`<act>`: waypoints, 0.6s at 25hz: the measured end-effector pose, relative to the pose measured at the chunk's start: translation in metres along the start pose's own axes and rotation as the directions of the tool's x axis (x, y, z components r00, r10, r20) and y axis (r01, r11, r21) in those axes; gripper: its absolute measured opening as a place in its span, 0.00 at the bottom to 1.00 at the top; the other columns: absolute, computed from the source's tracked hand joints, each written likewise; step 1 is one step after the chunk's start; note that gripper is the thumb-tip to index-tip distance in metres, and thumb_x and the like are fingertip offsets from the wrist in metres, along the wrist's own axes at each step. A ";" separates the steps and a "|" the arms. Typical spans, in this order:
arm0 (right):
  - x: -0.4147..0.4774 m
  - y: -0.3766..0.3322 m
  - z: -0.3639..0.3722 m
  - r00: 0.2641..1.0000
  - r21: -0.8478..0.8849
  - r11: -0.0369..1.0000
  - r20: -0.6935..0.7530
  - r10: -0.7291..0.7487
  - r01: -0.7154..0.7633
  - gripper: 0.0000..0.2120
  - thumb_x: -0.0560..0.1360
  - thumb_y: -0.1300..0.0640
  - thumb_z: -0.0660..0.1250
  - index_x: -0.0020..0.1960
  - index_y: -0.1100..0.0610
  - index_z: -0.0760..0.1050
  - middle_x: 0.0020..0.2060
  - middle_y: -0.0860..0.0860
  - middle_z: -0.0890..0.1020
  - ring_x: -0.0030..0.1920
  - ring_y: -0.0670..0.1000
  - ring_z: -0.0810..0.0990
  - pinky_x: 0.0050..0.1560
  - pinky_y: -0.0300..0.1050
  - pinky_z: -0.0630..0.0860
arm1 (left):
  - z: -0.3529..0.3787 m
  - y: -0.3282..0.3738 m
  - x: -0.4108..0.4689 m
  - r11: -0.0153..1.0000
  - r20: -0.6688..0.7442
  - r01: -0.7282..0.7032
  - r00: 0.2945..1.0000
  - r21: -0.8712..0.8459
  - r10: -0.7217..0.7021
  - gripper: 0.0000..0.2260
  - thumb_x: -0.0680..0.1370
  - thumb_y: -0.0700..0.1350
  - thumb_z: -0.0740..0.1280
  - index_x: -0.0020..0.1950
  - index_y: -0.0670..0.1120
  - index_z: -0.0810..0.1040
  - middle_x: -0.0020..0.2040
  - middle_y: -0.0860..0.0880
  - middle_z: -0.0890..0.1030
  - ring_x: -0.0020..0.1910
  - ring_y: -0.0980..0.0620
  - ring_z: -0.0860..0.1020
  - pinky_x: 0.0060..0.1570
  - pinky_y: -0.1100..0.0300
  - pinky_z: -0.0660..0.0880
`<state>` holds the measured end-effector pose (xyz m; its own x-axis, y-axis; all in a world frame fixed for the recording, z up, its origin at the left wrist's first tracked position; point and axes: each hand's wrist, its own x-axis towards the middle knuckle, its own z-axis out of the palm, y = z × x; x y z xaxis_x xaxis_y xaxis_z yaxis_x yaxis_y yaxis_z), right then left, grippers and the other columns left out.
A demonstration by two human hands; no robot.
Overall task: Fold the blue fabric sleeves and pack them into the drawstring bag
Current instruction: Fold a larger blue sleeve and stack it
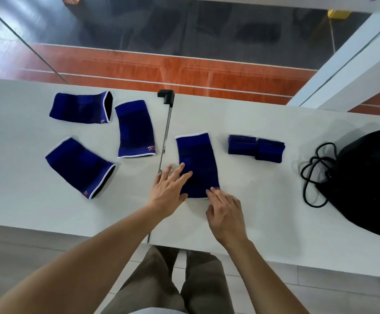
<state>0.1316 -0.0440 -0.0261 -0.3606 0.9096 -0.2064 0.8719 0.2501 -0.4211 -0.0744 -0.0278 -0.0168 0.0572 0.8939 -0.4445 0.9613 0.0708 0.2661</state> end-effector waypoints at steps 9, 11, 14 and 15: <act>0.008 -0.001 0.000 0.998 -0.060 0.997 0.020 0.057 -0.055 0.23 0.80 0.55 0.62 0.75 0.54 0.69 0.72 0.51 0.73 0.72 0.51 0.71 0.74 0.50 0.63 | -0.029 -0.081 -0.003 0.937 -0.214 0.310 0.916 -0.158 -0.339 0.32 0.80 0.49 0.63 0.81 0.49 0.55 0.82 0.46 0.52 0.81 0.42 0.50 0.76 0.44 0.53; 0.011 -0.004 -0.002 0.997 -0.072 0.995 0.013 0.072 -0.071 0.22 0.79 0.56 0.63 0.73 0.54 0.71 0.71 0.52 0.75 0.71 0.52 0.72 0.73 0.50 0.64 | -0.026 -0.089 -0.009 0.937 -0.139 0.324 0.930 -0.129 -0.341 0.31 0.80 0.53 0.62 0.81 0.49 0.56 0.82 0.45 0.56 0.81 0.42 0.50 0.78 0.44 0.49; 0.018 -0.019 -0.001 0.996 -0.088 0.993 -0.048 0.069 -0.073 0.19 0.77 0.57 0.65 0.68 0.55 0.76 0.67 0.54 0.78 0.66 0.55 0.76 0.67 0.52 0.69 | -0.015 -0.070 -0.030 0.970 -0.149 0.230 0.959 -0.079 -0.240 0.28 0.78 0.56 0.63 0.78 0.52 0.64 0.74 0.45 0.67 0.74 0.40 0.63 0.77 0.41 0.51; 0.021 -0.026 0.000 0.997 -0.094 0.994 -0.067 0.050 -0.056 0.18 0.76 0.57 0.66 0.66 0.55 0.77 0.65 0.55 0.78 0.63 0.56 0.77 0.65 0.53 0.71 | -0.008 -0.062 -0.042 0.978 -0.154 0.196 0.967 -0.072 -0.205 0.27 0.78 0.56 0.64 0.76 0.52 0.66 0.71 0.45 0.69 0.71 0.40 0.66 0.76 0.41 0.54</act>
<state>0.1012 -0.0317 -0.0198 -0.2936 0.9411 -0.1678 0.9181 0.2287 -0.3236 -0.1381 -0.0660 -0.0080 -0.1833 0.9175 -0.3530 0.9321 0.2763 0.2342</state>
